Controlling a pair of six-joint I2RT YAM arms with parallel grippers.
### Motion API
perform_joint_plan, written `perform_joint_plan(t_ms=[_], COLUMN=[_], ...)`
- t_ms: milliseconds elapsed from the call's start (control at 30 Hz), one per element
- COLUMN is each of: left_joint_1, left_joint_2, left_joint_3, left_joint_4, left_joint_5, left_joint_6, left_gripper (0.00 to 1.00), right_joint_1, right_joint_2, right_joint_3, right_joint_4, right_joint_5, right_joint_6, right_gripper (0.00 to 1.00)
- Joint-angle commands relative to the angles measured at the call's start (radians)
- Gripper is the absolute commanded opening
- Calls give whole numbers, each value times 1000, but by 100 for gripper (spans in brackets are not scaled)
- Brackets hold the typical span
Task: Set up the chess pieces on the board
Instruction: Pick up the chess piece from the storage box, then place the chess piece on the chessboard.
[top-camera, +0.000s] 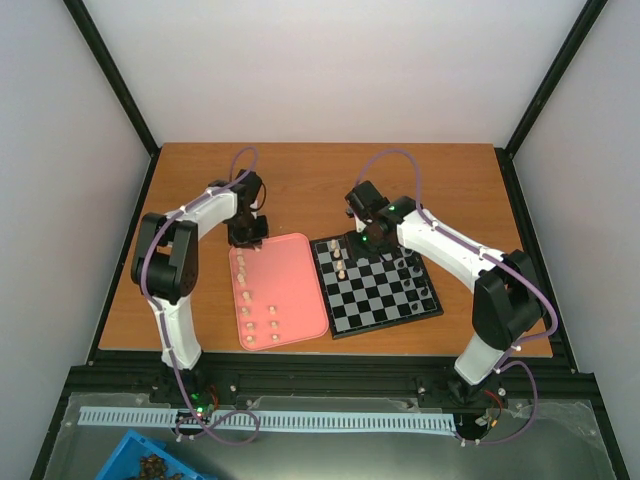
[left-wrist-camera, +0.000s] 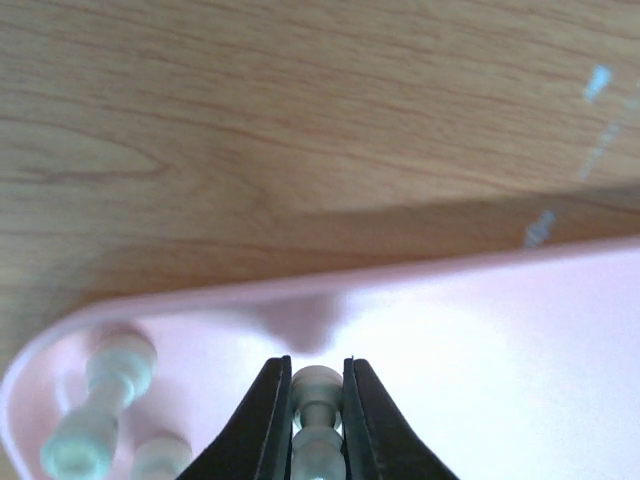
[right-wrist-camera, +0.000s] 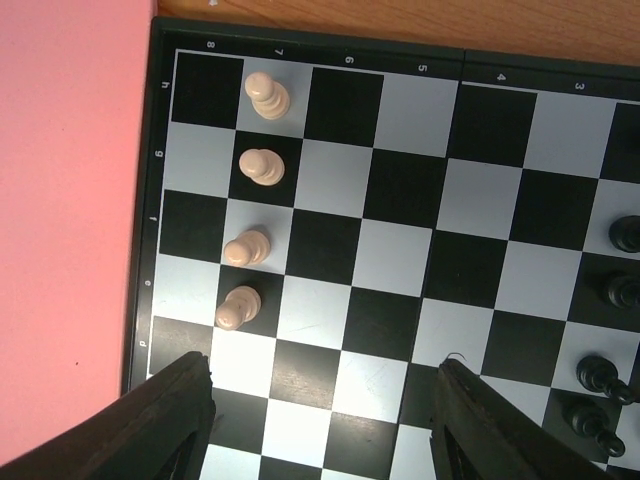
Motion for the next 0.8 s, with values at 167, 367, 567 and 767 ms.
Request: perform_joint_plan(t_ms=[167,367,567,767], left_joint_1=[-201,-449,-629,-715], left_joint_2=[-189,-187,-76,28], left_joint_3=[51,117,212,287], left_joint_4=[-170,-207,-221,-209], left_joint_5=[93,93,83,14], left_joint_6=[42,21,27,-3], left_gripper=[1,1,1,1], right_joint_1=[-44,-138,-219,-245], right_joint_2=[-49,-128,-201,-256], right_joint_3=[-31,-108,-150,-161], right_joint_4=[23,23,18,19], right_joint_5=[40,72,84,72], right_joint_6=[11,14,-7,-20], right_gripper=[60,60,61,61])
